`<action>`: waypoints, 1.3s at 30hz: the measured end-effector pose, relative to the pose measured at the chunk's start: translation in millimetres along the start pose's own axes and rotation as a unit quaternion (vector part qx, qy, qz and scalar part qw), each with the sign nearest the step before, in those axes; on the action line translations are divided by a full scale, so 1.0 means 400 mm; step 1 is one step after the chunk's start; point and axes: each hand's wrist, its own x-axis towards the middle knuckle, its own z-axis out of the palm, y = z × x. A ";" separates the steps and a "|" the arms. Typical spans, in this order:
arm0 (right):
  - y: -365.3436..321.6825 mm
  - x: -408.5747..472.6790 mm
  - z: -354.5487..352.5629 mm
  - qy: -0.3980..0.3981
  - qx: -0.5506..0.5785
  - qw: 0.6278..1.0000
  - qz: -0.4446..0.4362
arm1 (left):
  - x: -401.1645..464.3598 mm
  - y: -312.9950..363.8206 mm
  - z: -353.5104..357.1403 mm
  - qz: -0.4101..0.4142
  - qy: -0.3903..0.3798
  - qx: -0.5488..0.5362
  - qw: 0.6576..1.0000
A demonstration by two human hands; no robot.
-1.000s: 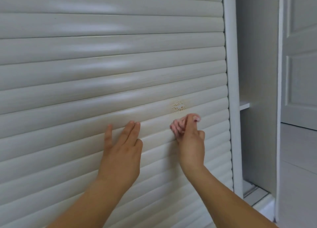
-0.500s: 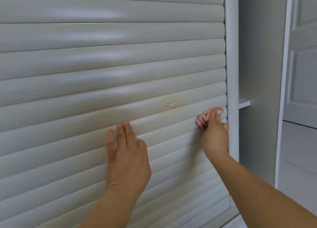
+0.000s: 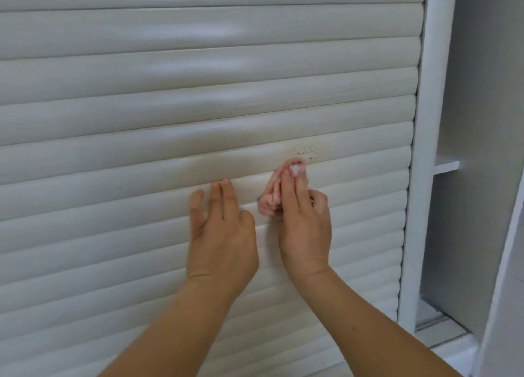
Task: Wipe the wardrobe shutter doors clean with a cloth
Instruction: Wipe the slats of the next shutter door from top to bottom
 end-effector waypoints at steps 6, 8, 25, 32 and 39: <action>0.101 0.062 -0.078 -0.032 0.001 0.991 0.132 | 0.001 -0.010 -0.007 0.017 0.006 0.001 1.000; 0.078 0.076 -0.069 -0.002 0.043 0.986 0.161 | 0.000 -0.013 -0.004 0.021 0.011 -0.003 1.000; -0.014 0.095 -0.094 -0.061 -0.028 0.962 0.265 | 0.013 -0.100 -0.010 0.118 0.051 -0.076 0.989; -0.079 0.005 -0.020 -0.050 -0.155 0.986 -0.019 | 0.020 -0.113 -0.004 0.137 0.073 -0.081 0.984; -0.052 0.044 -0.042 -0.044 -0.235 0.968 -0.082 | 0.023 -0.107 0.001 0.127 0.083 -0.083 0.985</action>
